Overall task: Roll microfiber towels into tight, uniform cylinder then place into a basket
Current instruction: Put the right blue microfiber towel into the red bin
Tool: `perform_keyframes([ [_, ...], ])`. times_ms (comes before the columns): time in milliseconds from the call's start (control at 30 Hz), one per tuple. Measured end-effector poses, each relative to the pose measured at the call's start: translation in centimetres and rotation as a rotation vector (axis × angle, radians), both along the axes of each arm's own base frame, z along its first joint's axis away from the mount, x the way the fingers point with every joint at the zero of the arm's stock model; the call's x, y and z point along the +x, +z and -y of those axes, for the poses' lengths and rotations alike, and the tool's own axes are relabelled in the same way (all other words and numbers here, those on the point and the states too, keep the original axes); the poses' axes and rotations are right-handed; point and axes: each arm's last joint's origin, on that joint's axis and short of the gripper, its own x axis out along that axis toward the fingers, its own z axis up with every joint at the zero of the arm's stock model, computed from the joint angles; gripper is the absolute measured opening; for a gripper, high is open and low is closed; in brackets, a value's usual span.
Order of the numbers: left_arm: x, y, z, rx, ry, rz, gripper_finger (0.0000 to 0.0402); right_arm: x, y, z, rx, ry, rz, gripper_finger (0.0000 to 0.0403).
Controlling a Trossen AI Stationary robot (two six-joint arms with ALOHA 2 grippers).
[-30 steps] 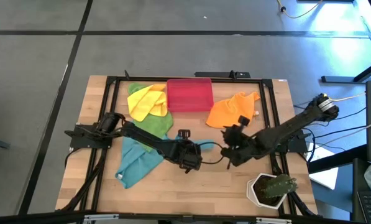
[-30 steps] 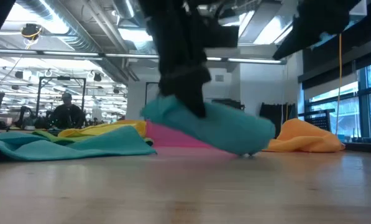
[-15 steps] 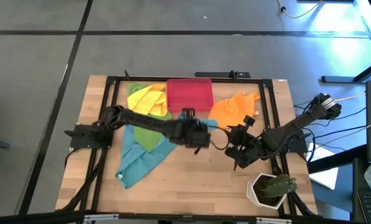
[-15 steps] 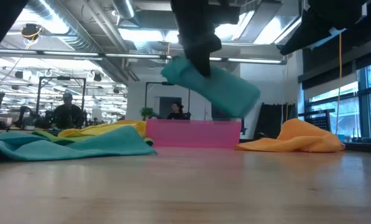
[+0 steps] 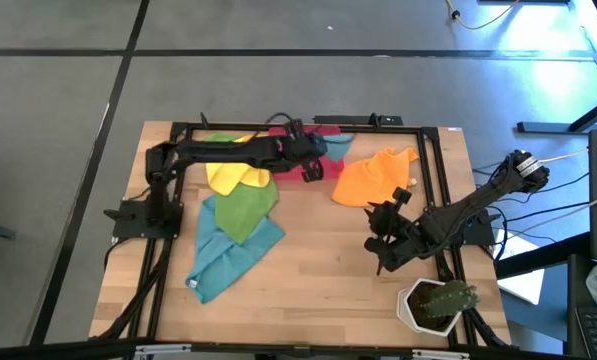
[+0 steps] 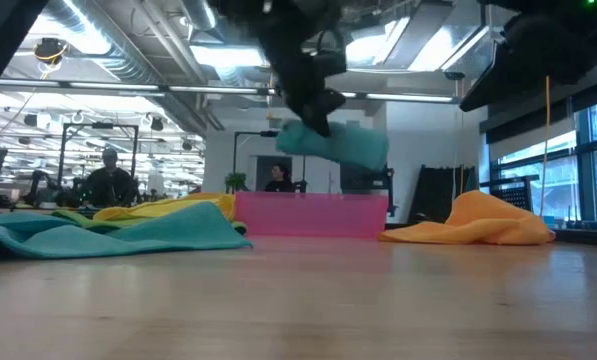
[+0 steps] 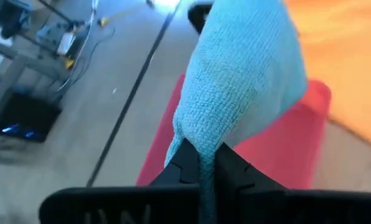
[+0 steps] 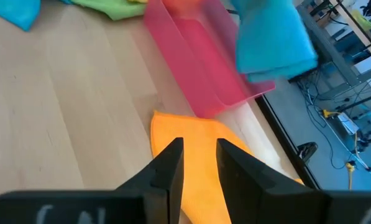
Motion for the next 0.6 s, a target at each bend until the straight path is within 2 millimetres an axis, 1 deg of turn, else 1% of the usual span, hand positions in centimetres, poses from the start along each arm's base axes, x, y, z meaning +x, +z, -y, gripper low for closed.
perform_keyframes([
  [67,-0.4,-1.5,-1.2,0.017,-0.006,0.060,0.0002,-0.1,-0.1,0.0,-0.002,0.000,-0.003,0.0097],
  [167,-1.3,-3.6,-2.8,0.038,0.000,0.060,0.0002,0.0,-0.1,0.0,-0.001,0.000,-0.001,0.0097],
  [267,-1.9,-4.4,-4.0,0.051,0.011,0.084,0.0002,0.0,-0.1,0.0,-0.006,-0.001,0.005,0.0097],
  [333,-2.5,-5.1,-4.5,0.041,0.025,0.056,0.0002,0.0,-0.1,0.1,-0.019,-0.003,0.010,0.0097],
  [433,-3.1,-6.4,-4.5,0.002,0.002,0.026,0.0002,0.0,-0.1,0.1,-0.024,-0.005,0.013,0.0097],
  [600,-3.7,-8.7,-3.0,-0.083,-0.080,-0.024,0.0002,0.1,-0.1,0.1,-0.021,-0.006,0.018,0.0097],
])
